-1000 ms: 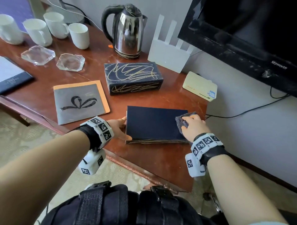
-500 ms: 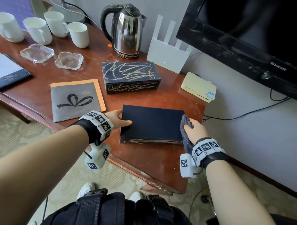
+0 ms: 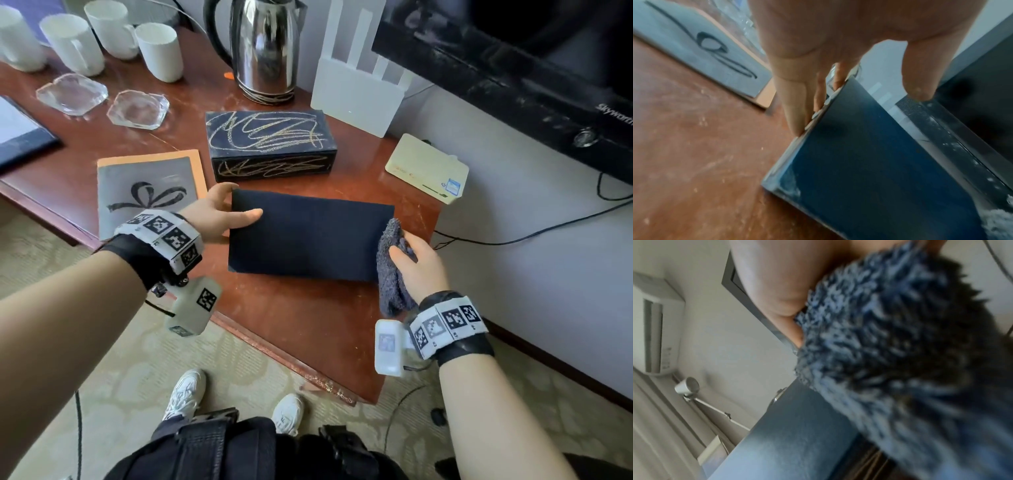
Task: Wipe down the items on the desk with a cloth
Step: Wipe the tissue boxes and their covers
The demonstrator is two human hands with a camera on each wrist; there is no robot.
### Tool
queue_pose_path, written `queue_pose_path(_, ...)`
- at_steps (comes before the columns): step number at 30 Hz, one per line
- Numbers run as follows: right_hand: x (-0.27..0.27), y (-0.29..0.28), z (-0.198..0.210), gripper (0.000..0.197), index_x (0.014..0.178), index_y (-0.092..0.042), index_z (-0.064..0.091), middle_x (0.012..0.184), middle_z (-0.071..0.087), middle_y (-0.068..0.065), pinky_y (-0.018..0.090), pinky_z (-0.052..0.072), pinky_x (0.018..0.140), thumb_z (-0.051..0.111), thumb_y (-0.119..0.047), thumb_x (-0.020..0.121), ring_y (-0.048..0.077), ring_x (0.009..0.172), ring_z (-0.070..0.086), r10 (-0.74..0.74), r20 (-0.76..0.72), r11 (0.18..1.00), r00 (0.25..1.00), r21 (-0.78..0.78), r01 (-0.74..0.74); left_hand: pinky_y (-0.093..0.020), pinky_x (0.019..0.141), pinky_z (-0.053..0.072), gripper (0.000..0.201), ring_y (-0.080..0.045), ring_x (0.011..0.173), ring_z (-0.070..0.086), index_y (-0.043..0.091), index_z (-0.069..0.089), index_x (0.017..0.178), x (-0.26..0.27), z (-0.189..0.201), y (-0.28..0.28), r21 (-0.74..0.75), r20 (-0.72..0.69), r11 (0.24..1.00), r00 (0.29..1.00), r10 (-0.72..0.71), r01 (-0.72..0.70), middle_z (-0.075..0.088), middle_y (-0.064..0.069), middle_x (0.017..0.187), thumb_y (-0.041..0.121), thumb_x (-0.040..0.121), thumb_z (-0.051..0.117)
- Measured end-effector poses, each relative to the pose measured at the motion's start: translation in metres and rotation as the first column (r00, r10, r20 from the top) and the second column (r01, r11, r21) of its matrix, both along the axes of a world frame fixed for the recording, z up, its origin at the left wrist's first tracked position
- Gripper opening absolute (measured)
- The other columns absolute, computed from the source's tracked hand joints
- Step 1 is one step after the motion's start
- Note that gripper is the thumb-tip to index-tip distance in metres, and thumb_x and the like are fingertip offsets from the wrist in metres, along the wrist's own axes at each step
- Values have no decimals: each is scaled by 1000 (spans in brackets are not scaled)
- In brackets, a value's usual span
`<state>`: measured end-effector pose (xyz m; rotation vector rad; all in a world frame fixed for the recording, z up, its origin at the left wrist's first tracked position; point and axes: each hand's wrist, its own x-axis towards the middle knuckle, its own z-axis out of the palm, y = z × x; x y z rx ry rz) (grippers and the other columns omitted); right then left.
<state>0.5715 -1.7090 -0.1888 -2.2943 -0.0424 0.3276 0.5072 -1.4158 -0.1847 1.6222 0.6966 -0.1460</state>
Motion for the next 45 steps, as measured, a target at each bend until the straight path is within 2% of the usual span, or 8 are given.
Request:
queue_pose_path(3, -8, -4, 3, 40, 134, -17, 49, 129, 56, -1, 25, 35, 95, 51, -19, 94, 18, 119, 50, 34, -9, 999, 999, 31, -34, -23, 61, 55, 60, -12, 92, 54, 15, 33, 132, -16, 5, -2, 84, 77, 996, 997, -11, 5, 47, 5, 99, 15, 83, 68)
queue_pose_path(6, -17, -17, 6, 40, 133, -13, 50, 124, 55, -3, 21, 32, 91, 54, -16, 94, 11, 113, 48, 75, -24, 997, 997, 31, -74, -36, 77, 53, 61, -19, 101, 53, 19, 36, 117, -33, 2, -4, 161, 97, 987, 995, -28, 12, 46, 1, 105, 29, 73, 76)
queue_pose_path(12, -25, -33, 18, 41, 134, -11, 48, 123, 52, -2, 16, 28, 87, 54, -13, 93, 4, 106, 41, 197, -35, 979, 980, -51, -198, -30, 72, 41, 35, -21, 88, 48, 17, 34, 105, -46, 4, -16, 471, 75, 880, 992, -106, 58, 43, -7, 107, 25, 86, 63)
queue_pose_path(20, -18, -34, 41, 36, 128, -11, 55, 112, 54, -6, 9, 31, 82, 55, -8, 91, 3, 104, 45, 130, 169, 988, 977, 61, -142, -41, 88, 46, 36, -23, 90, 51, 20, 38, 102, -58, 5, -17, 399, 42, 914, 995, -95, 71, 47, -5, 105, 22, 82, 68)
queue_pose_path(24, -3, -22, 46, 38, 129, -24, 55, 125, 57, -1, 23, 37, 91, 52, -16, 91, 14, 111, 51, 284, 206, 945, 936, -223, -238, -39, 89, 45, 37, -23, 96, 51, 21, 40, 94, -64, 4, -18, 402, 18, 910, 993, -118, 101, 45, -3, 103, 16, 78, 73)
queue_pose_path(30, 4, 3, 48, 43, 131, -36, 51, 131, 51, -1, 35, 43, 95, 43, -20, 92, 25, 119, 44, 485, 90, 741, 870, -571, -354, -30, 115, 14, 58, -21, 142, 16, 13, 42, 134, -61, 17, -35, 708, -17, 638, 910, -414, 303, 21, -6, 151, 21, 82, 68)
queue_pose_path(38, 3, 3, 53, 22, 113, -28, 49, 111, 57, 4, 29, 36, 68, 44, -19, 93, 28, 99, 50, 550, 123, 661, 826, -668, -341, -43, 116, -7, 53, -20, 145, -8, 31, 14, 148, -30, 23, -80, 744, -393, 179, 638, -662, 644, -2, 6, 157, 33, 99, 36)
queue_pose_path(45, -11, -9, 49, 23, 100, -29, 66, 113, 51, -4, 30, 42, 79, 50, -16, 90, 21, 108, 45, 617, 127, 670, 776, -601, -435, -40, 117, -6, 51, -15, 145, -7, 34, 13, 148, -31, 22, -84, 755, -400, 167, 648, -649, 634, -2, 10, 157, 34, 100, 32)
